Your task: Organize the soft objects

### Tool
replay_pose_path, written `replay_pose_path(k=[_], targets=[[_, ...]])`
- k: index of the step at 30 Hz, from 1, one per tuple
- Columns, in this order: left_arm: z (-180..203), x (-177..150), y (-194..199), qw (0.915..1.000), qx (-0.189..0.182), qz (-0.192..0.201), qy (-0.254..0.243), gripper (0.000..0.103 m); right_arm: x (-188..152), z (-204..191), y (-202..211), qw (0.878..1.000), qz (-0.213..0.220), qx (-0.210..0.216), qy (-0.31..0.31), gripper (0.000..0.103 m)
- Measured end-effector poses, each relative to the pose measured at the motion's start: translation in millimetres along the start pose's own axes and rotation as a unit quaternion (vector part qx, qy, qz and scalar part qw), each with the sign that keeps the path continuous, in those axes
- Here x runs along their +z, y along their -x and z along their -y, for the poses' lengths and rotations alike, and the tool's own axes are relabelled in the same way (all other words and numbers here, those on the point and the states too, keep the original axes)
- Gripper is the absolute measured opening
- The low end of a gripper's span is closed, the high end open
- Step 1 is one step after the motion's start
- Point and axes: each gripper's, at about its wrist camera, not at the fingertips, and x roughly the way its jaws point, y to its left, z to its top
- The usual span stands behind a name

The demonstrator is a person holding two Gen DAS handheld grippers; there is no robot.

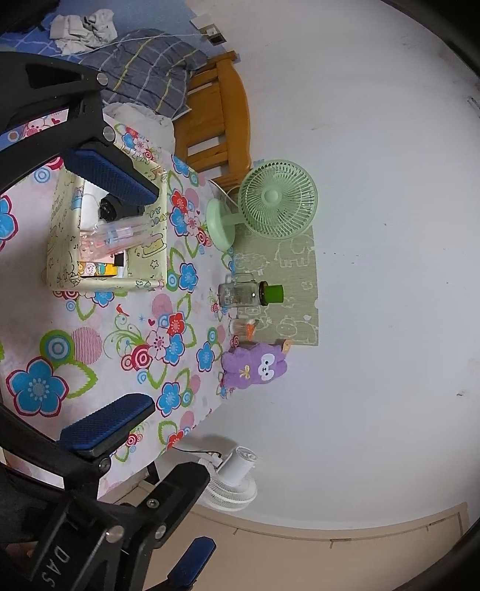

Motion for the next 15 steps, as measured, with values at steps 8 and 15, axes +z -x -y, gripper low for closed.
replay_pose_path(k=[8, 15], targets=[[-5, 1, 9, 0.9998, 0.012, 0.011, 0.009, 0.103, 0, 7, 8, 1.0, 0.004, -0.003, -0.01, 0.103], [-8, 2, 14, 0.9997, 0.013, 0.018, 0.014, 0.103, 0, 9, 13, 1.0, 0.009, -0.005, -0.007, 0.103]])
